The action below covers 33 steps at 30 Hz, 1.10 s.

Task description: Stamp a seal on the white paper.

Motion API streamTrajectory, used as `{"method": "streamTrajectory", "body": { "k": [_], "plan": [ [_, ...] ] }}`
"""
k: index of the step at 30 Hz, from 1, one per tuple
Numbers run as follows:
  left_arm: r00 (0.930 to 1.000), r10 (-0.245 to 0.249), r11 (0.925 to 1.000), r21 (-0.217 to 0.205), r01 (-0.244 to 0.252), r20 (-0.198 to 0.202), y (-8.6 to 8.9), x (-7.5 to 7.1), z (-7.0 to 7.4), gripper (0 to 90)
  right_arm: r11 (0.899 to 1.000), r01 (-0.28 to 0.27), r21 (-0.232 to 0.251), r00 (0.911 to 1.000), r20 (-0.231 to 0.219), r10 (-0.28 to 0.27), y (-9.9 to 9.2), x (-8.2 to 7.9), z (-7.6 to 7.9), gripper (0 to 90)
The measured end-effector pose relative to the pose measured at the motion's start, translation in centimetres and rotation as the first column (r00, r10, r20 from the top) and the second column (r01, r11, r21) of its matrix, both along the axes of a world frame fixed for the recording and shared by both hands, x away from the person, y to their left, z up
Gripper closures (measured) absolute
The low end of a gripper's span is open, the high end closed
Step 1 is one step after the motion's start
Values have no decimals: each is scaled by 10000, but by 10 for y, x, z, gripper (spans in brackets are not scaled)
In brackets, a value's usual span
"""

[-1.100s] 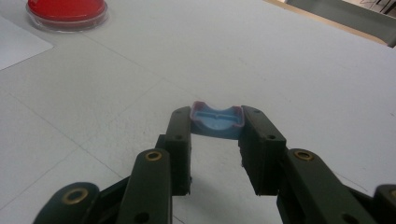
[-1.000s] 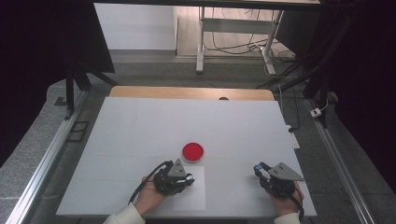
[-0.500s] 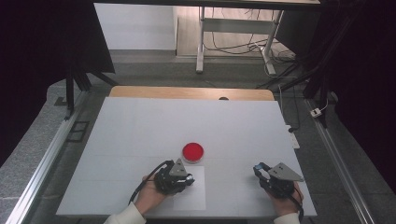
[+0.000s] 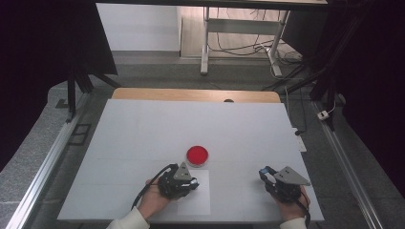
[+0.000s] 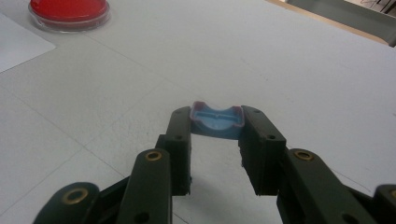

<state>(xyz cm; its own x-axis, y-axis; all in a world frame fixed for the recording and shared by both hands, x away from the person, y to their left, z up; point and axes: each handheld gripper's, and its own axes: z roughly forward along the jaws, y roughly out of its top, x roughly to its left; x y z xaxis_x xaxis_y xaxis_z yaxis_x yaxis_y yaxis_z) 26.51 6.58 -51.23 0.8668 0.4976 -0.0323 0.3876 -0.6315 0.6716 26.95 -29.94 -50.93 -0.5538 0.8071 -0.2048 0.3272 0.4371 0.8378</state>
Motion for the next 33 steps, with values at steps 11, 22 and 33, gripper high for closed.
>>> {"method": "streamTrajectory", "body": {
  "k": [11,22,33],
  "plan": [
    [9999,-93,9998,148,94,-39,0,1,1,765,10000,-7,36,10000,-11,7,0,0,0,646],
    [10000,33,10000,-13,-33,-84,0,0,0,765,10000,35,43,10000,21,-35,-1,0,0,646],
    [9995,168,9973,-716,-187,-277,6,3,5,759,10000,32,84,10000,42,-32,-2,1,1,646]
  ]
}}
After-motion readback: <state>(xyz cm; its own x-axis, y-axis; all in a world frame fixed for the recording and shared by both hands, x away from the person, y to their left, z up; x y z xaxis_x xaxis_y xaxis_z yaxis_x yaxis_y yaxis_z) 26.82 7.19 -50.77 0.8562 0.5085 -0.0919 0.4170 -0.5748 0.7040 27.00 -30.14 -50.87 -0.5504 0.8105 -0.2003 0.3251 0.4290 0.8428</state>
